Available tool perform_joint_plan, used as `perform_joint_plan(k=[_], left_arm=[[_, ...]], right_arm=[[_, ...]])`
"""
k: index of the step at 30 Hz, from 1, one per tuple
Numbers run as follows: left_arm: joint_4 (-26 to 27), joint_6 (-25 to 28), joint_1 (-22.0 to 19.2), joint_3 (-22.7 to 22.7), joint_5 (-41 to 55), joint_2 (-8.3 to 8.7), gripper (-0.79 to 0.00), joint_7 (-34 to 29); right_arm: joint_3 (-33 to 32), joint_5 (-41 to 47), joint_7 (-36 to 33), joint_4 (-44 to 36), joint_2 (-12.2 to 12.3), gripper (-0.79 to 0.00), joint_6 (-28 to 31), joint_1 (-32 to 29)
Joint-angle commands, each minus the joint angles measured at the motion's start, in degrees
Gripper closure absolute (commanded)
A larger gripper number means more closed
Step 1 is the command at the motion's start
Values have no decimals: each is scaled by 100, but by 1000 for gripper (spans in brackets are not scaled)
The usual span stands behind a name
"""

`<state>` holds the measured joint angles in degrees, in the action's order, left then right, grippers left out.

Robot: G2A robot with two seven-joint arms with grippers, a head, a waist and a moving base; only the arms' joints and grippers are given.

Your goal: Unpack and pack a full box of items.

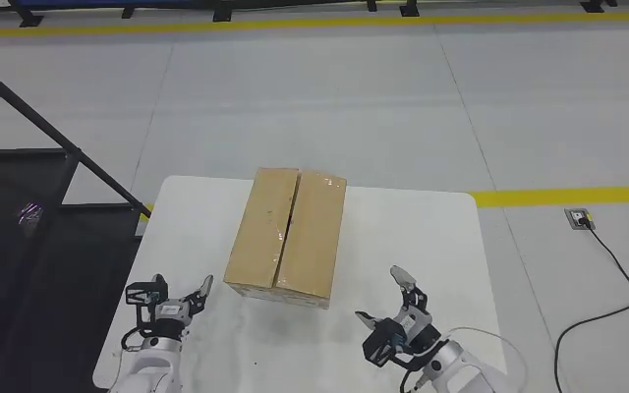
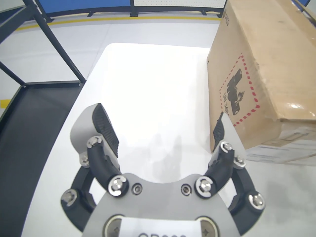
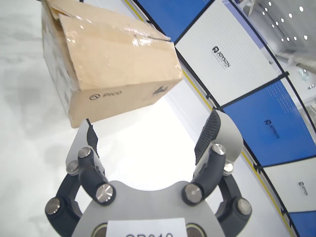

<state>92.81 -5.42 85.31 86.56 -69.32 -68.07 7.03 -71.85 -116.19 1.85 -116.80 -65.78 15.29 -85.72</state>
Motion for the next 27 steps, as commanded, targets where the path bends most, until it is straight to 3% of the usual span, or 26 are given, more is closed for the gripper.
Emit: perform_joint_plan(k=[1,11,19,27], left_arm=[[-180,-50,-136,-173,-34,-31,-785,36],[-659,-166,-664,-655,-121,-157,-785,336],[-452,100,-482,-700,-470,-157,-785,540],[-248,210,-252,-595,-534,-154,-785,588]], right_arm=[[147,-144,3,-21,-8,-785,102,81],[240,-150,-186,-8,-28,-785,106,148],[123,-334,427,5,-10,-785,-257,58],[176,-602,81,95,-24,-785,-224,215]])
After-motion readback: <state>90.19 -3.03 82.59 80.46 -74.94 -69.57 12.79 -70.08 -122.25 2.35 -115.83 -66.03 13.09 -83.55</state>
